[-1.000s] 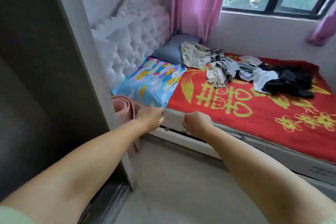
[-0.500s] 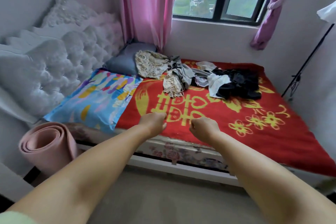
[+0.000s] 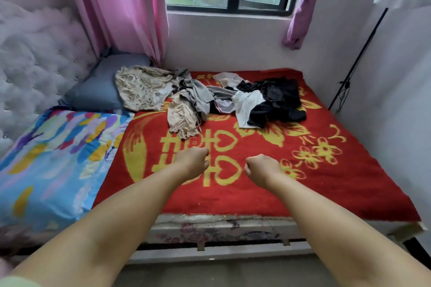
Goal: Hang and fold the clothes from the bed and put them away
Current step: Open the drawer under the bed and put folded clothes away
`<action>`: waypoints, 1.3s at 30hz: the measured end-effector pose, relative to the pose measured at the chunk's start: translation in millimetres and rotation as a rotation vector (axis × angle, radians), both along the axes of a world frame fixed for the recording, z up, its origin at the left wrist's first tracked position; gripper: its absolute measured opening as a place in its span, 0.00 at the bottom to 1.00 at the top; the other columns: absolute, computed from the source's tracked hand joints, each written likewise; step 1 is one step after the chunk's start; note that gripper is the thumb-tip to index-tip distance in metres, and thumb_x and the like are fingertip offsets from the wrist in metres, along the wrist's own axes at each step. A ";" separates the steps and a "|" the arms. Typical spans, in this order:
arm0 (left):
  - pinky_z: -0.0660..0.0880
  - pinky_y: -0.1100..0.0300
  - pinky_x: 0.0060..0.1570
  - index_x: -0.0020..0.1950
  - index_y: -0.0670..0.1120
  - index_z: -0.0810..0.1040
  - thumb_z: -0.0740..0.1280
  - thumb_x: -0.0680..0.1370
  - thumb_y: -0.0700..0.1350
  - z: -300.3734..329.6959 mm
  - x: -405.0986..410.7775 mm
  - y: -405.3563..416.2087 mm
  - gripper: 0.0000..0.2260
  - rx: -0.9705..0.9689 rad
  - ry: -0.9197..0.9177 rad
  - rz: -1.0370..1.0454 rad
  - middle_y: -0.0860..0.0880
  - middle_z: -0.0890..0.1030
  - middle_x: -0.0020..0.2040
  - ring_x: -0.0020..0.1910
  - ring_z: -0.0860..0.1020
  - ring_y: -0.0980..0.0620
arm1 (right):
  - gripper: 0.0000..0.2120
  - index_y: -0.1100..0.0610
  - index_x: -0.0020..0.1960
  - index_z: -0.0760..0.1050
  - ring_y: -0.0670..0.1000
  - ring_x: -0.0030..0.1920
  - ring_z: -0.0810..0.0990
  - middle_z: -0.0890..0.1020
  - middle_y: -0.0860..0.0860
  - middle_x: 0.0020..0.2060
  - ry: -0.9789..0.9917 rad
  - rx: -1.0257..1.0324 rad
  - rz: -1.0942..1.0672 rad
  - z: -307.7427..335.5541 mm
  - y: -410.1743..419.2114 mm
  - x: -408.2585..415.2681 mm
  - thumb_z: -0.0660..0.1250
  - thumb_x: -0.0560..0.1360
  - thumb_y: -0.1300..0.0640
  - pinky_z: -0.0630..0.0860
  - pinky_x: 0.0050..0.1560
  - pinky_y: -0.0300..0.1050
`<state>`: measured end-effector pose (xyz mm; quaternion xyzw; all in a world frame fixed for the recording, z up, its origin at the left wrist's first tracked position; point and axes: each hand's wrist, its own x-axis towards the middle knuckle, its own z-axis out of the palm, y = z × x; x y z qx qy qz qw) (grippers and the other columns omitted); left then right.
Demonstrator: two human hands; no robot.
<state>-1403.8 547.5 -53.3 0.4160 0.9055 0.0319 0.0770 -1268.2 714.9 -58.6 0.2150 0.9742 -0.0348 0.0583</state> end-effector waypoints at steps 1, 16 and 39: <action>0.71 0.56 0.37 0.62 0.47 0.73 0.58 0.80 0.49 -0.5 -15.9 14.3 0.13 -0.010 0.002 -0.023 0.46 0.79 0.56 0.50 0.78 0.44 | 0.15 0.58 0.46 0.75 0.55 0.42 0.78 0.80 0.52 0.43 -0.009 0.002 -0.020 -1.6 13.9 -11.4 0.54 0.81 0.52 0.69 0.36 0.43; 0.76 0.54 0.41 0.62 0.46 0.71 0.58 0.81 0.48 -42.4 -123.7 236.9 0.12 -0.137 -0.004 -0.261 0.47 0.79 0.54 0.51 0.78 0.45 | 0.13 0.57 0.49 0.75 0.58 0.51 0.80 0.81 0.54 0.51 -0.078 -0.046 -0.227 -55.9 213.3 -87.0 0.54 0.80 0.54 0.70 0.41 0.45; 0.68 0.55 0.63 0.77 0.45 0.55 0.62 0.80 0.49 -283.1 -237.4 576.7 0.28 0.074 -0.143 0.064 0.45 0.61 0.74 0.71 0.63 0.47 | 0.28 0.50 0.79 0.41 0.52 0.77 0.37 0.39 0.50 0.78 -0.319 -0.388 -0.118 -355.4 497.7 -223.8 0.47 0.83 0.46 0.42 0.75 0.58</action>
